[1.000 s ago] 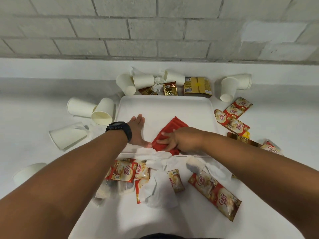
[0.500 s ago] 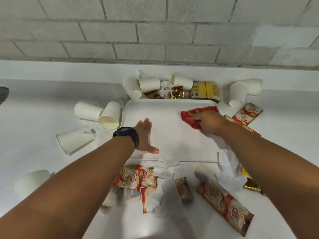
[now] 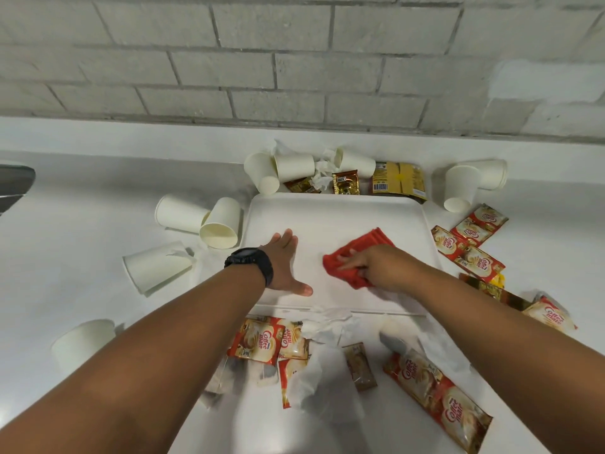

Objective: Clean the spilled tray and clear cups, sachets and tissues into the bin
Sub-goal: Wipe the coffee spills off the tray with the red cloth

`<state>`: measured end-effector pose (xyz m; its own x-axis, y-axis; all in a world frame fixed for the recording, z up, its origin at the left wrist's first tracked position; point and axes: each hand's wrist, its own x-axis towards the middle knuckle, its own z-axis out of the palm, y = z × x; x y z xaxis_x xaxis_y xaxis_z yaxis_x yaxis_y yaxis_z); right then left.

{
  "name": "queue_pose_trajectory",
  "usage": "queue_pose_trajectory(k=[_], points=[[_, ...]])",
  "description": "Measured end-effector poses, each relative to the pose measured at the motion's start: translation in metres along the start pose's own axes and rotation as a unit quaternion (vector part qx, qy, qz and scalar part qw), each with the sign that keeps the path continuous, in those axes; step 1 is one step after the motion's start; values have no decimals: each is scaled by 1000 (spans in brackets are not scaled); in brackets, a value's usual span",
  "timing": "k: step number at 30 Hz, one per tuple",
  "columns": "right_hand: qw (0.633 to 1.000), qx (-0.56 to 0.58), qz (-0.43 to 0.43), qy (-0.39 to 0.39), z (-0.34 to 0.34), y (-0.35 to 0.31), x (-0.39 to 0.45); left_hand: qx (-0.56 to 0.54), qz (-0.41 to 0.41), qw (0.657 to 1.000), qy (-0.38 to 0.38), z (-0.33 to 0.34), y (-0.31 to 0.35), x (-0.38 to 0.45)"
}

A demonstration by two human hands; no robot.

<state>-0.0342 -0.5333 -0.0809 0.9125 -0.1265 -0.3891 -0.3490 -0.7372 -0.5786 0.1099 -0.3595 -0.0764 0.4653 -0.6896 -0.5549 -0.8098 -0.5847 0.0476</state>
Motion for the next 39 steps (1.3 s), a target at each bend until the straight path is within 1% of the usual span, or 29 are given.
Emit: queue_pose_trajectory(k=[2, 4, 5, 7, 8, 9, 10, 12, 14, 15, 17, 19, 21, 23, 25, 26, 27, 29, 30, 31, 32, 33, 34, 36, 37, 39], points=[[998, 57, 20, 17, -4, 0, -5, -29, 10, 1000, 7, -1, -5, -5], [994, 91, 39, 37, -3, -2, -3, -50, 2, 998, 36, -3, -18, -13], [993, 95, 39, 56, -3, -3, -3, -32, -3, 998, 54, -3, -24, -16], [987, 59, 48, 140, -4, -6, 0, 70, -7, 995, 71, -1, -35, -22], [980, 30, 61, 186, -4, -7, 2, 120, -6, 991, 64, 1, -38, -26], [974, 7, 85, 212, -3, -11, 5, 148, -7, 988, 45, 4, -39, -27], [971, -26, 109, 212, -1, -15, 9, 155, -14, 988, 26, 7, -38, -28], [971, -99, 152, 157, 9, -26, 22, 145, -27, 989, 4, 11, -38, -26], [970, -127, 162, 126, 19, -39, 34, 142, -32, 989, 4, 12, -38, -25], [973, -131, 146, 124, 22, -46, 38, 139, -32, 990, 7, 12, -39, -25], [981, -126, 81, 121, 30, -56, 42, 128, -33, 991, 13, 13, -40, -26], [990, -92, 26, 102, 37, -65, 37, 110, -34, 993, 19, 15, -40, -26], [996, -68, -20, 56, 41, -66, 28, 86, -35, 995, 22, 17, -41, -26], [996, -79, -52, -4, 39, -60, 20, 74, -33, 996, 23, 17, -43, -26], [998, -26, -40, -47, 29, -55, 12, 77, -33, 996, 19, 16, -43, -28], [998, 18, -32, -47, 21, -54, 7, 78, -33, 996, 21, 15, -43, -29], [997, 62, -25, -33, 12, -54, 1, 80, -32, 996, 30, 14, -42, -30], [983, 181, -16, 28, -4, -54, -10, 63, -21, 995, 68, 11, -38, -34], [965, 257, -11, 48, -11, -53, -14, 25, -8, 995, 94, 10, -34, -36], [943, 329, -13, 57, -16, -52, -17, -40, 11, 992, 119, 6, -29, -41], [920, 386, -27, 59, -19, -51, -18, -128, 34, 981, 142, 3, -23, -46], [900, 429, -43, 59, -22, -52, -20, -230, 63, 956, 170, -1, -18, -50], [880, 468, -58, 58, -24, -53, -20, -335, 86, 919, 188, -5, -13, -52], [837, 539, -85, 41, -29, -58, -22, -512, 125, 830, 182, -13, -6, -57], [815, 570, -95, 34, -30, -62, -24, -569, 139, 791, 178, -15, -4, -58], [787, 605, -111, 39, -30, -71, -27, -628, 151, 738, 194, -19, -2, -62]])
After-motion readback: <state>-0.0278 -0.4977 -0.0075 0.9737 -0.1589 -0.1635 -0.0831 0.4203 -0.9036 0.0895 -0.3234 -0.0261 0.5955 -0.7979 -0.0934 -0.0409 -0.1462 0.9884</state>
